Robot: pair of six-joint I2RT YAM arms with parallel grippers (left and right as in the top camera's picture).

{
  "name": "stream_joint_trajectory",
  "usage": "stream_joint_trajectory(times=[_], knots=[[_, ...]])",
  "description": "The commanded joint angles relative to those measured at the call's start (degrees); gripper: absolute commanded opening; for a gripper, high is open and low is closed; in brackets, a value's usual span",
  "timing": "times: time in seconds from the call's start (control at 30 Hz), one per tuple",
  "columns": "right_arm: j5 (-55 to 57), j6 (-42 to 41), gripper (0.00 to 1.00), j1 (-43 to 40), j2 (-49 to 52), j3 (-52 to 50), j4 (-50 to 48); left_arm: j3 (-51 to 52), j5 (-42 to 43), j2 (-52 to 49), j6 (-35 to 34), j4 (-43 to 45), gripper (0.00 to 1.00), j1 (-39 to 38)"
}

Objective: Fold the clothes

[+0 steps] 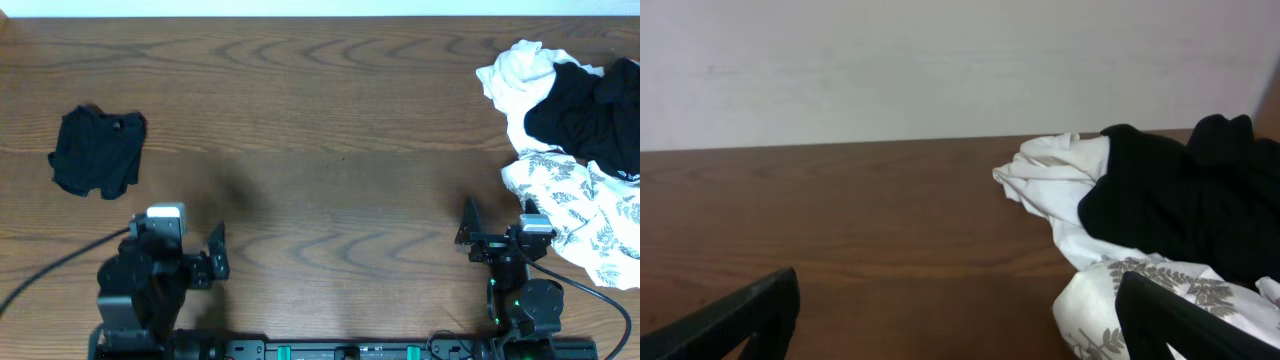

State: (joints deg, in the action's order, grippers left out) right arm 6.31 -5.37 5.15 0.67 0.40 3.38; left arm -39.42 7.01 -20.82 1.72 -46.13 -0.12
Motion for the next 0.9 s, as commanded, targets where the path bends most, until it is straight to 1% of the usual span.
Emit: stream_joint_trajectory(times=[0.0,0.17,0.33,0.47,0.6,0.77,0.87], knots=[[0.8,1.0,0.99,-0.3,-0.3,-0.1,0.2,4.3,-1.1,5.2,0.2,-0.1,0.98,0.2],[0.8,1.0,0.99,-0.3,-0.3,-0.1,0.2,10.5,-1.1,11.6,0.2,1.4,0.98,0.2],[0.8,1.0,0.99,-0.3,-0.3,-0.1,0.2,17.6,-1.3,16.9,0.2,8.7,0.98,0.2],[0.8,1.0,0.99,-0.3,-0.3,-0.1,0.2,23.8,-1.6,20.5,0.2,17.7,0.98,0.2],[0.8,1.0,0.99,-0.3,-0.3,-0.1,0.2,29.2,-2.0,20.7,0.4,29.0,0.98,0.2],[0.8,1.0,0.99,-0.3,-0.3,-0.1,0.2,35.4,-2.4,20.7,4.2,45.6,0.98,0.2],[0.8,1.0,0.99,-0.3,-0.3,-0.1,0.2,38.3,-2.4,20.7,7.1,53.6,0.98,0.2]])
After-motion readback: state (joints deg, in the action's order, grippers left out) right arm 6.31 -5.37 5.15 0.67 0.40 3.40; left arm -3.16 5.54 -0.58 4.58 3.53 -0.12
